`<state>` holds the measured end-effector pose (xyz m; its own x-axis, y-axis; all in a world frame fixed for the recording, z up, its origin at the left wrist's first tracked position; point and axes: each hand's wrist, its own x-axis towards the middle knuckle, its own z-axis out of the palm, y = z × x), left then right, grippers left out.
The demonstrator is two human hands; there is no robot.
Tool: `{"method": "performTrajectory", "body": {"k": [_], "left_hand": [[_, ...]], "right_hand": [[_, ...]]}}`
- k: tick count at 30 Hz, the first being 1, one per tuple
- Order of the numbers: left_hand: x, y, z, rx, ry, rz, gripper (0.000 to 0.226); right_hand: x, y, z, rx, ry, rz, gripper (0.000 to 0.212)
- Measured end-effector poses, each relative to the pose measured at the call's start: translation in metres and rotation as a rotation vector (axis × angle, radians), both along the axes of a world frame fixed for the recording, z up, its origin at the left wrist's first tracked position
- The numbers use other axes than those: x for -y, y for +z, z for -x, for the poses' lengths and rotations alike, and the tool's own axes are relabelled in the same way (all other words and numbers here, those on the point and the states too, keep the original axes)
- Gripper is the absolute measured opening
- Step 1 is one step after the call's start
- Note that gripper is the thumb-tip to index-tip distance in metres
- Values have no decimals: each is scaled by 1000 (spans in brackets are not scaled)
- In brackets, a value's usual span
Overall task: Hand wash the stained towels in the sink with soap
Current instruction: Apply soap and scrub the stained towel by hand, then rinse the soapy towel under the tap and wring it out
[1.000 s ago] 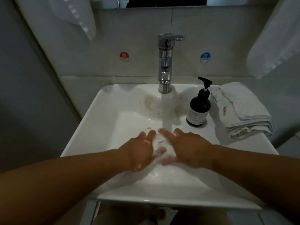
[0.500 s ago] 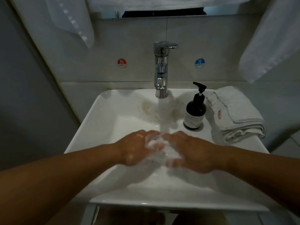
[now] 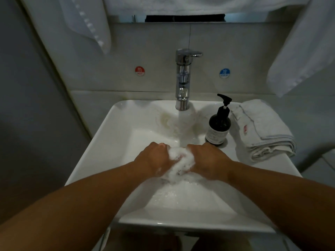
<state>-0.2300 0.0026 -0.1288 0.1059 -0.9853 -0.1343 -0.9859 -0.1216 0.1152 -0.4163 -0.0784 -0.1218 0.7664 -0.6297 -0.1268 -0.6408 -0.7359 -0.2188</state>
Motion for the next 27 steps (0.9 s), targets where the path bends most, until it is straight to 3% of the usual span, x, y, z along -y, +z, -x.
{"method": "performTrajectory", "body": {"k": [3,5,6,9,11,15,17,22,27], "left_hand": [[-8,3,-5,-189,10,-57,47],[-16,9,-12,-392,19,-47,56],[-19,12,-15,-472,10,-43,58],[-18,15,-25,-596,-11,-56,62],[-17,15,-26,-622,-30,-81,63],[-16,12,-28,-639,-44,-75,63],[-16,11,-29,-642,-32,-73,63],[-14,8,-29,-637,-32,-75,67],[-11,7,-31,-646,-30,-90,66]], "right_hand": [[-1,16,6,11,25,-146,61],[-2,41,14,-6,4,-81,84],[-2,55,19,43,-38,-22,85],[2,106,24,379,-149,134,60],[9,133,18,582,-178,201,54],[21,166,-3,788,-149,278,75],[29,174,-13,803,-142,279,72],[37,180,-29,865,-156,347,38],[39,185,-33,866,-149,371,34]]}}
